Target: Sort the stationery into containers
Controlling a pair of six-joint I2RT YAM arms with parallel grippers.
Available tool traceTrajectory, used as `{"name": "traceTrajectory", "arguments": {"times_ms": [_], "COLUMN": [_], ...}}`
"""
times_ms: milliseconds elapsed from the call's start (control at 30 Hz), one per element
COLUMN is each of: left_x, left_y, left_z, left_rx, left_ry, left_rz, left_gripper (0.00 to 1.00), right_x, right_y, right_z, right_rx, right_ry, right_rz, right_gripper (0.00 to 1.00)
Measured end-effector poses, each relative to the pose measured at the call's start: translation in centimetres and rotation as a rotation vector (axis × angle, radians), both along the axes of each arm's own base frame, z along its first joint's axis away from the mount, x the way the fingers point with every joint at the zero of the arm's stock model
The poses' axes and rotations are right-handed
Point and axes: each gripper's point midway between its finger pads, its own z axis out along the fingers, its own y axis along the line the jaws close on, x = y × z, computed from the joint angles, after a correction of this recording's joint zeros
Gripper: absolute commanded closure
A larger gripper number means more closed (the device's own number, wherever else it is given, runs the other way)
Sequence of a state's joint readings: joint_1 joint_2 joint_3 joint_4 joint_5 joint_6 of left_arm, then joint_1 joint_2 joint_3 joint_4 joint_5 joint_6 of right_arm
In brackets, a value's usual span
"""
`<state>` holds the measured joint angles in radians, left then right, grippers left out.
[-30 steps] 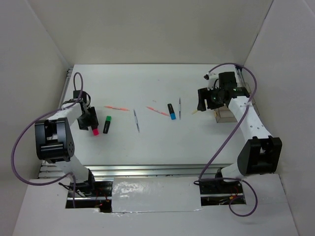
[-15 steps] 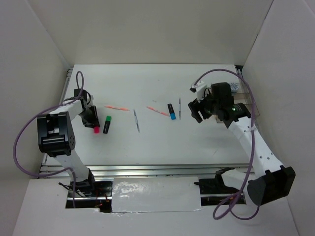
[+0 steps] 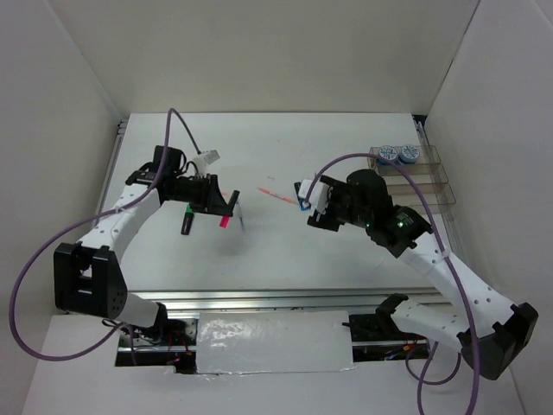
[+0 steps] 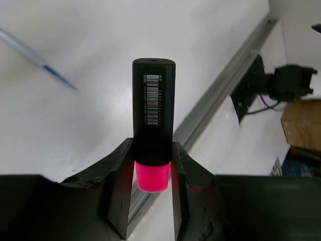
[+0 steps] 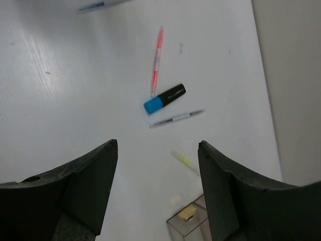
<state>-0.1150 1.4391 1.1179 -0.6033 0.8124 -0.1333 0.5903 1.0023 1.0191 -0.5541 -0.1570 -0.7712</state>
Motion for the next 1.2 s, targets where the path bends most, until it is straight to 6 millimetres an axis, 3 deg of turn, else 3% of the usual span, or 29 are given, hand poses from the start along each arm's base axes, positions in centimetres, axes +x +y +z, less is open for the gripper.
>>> {"name": "traceTrajectory", "arguments": {"times_ms": [267, 400, 533, 733, 1033, 1200], "left_x": [-5.1, -7.5, -9.1, -10.2, -10.3, -10.3], "left_y": [-4.6, -6.4, -7.2, -7.7, -8.7, -9.0], "left_z": [-0.7, -1.3, -1.8, -3.1, -2.7, -2.5], "left_rx": [0.013, 0.047, 0.06, 0.078, 0.059, 0.052], "left_ry": [0.037, 0.04, 0.06, 0.109, 0.112, 0.117], "left_rz": [-0.223, -0.326, -0.395, -0.451, -0.5, -0.508], "left_gripper": [0.91, 0.92, 0.94, 0.94, 0.94, 0.94], "right_x": [-3.3, -5.3, -6.7, -7.6, -8.7, -8.5], "right_y": [4.9, 8.5, 10.7, 11.5, 12.7, 13.6], "right_z": [2.7, 1.2, -1.2, -2.9, -6.2, -6.8], "right_rx": [-0.038, -0.079, -0.136, -0.18, -0.261, -0.292], "right_ry": [-0.29, -0.339, -0.327, -0.323, -0.242, -0.215], "right_rz": [0.342, 0.504, 0.615, 0.683, 0.773, 0.795], "right_gripper": [0.41, 0.44, 0.44, 0.43, 0.43, 0.45]}}
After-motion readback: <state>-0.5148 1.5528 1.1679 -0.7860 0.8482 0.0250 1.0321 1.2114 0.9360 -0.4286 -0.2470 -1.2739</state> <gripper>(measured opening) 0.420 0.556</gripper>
